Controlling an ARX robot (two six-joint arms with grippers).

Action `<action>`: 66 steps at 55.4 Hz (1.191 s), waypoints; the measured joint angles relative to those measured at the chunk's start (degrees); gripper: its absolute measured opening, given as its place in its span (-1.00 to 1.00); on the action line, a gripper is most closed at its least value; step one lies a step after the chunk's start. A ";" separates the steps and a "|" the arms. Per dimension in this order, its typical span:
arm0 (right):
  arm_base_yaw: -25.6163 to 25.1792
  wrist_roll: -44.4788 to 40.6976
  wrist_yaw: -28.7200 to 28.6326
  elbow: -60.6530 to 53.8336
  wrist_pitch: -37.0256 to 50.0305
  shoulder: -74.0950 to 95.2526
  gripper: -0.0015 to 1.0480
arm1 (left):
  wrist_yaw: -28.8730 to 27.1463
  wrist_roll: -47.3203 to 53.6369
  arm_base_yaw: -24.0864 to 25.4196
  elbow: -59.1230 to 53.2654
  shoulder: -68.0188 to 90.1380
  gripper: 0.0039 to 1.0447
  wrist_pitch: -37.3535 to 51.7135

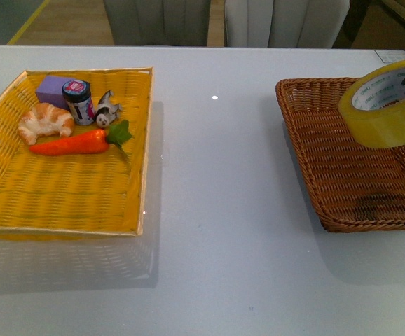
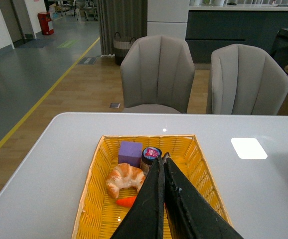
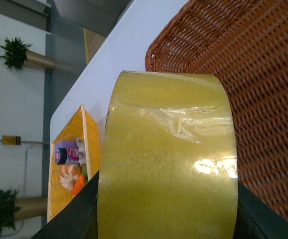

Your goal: Move tape to another basket

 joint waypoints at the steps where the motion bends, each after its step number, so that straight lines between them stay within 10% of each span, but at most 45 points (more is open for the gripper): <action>1: 0.07 0.44 0.26 0.68 0.52 1.20 -0.12 | 0.07 0.02 0.46 -0.31 -0.50 -0.97 -0.22; 47: 4.76 8.11 7.56 18.91 4.79 26.62 -0.11 | 0.46 0.11 1.44 -6.21 -21.14 -0.97 -13.73; 66: 1.86 5.11 7.87 12.63 5.46 24.81 0.84 | 0.46 0.11 1.44 -6.21 -28.94 -0.97 -21.40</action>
